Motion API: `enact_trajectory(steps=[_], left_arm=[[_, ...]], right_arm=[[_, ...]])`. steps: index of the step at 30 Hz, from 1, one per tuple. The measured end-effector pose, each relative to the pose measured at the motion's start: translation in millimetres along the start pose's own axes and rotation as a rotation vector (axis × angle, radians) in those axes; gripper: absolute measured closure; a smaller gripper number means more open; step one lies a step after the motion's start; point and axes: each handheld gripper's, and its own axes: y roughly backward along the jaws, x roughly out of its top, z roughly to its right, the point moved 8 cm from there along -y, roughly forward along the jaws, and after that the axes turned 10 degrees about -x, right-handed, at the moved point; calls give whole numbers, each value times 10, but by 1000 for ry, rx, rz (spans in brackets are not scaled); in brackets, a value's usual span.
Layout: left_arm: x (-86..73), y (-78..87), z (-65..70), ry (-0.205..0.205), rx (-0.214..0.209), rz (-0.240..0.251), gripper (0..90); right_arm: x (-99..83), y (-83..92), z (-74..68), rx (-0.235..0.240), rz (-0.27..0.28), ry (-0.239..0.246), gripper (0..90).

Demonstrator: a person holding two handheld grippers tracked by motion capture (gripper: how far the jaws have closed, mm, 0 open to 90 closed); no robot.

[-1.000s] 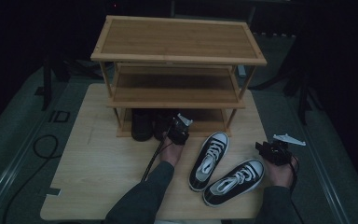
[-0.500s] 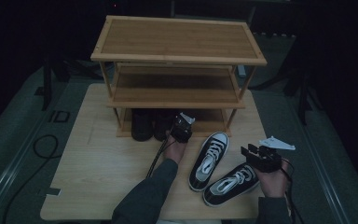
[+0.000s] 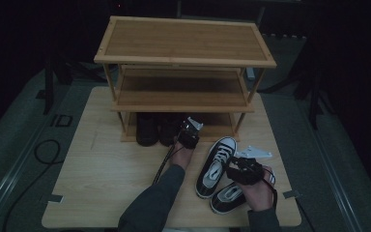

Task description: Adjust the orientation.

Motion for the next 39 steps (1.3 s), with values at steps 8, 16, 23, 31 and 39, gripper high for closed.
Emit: enact_trajectory(steps=[8,16,23,31,39], left_arm=[[-4,1,-1,-3,0,8,887],[-5,-1,5,-4,2,15,887],[-8,-2,3,-8,3,16,887],[-9,-3,5,-13,5,22,887],[-10,-3,1,-6,0,21,887]], right_arm=[[-111,-90,-74,-3,-99,-22,521],[-149,-89,-117,-19,-177,-56,617],[-177,-217,-177,-29,-235,-44,651],[-181,-224,-171,4,-248,-79,769],[-137,-218,-195,30,-209,-127,854]])
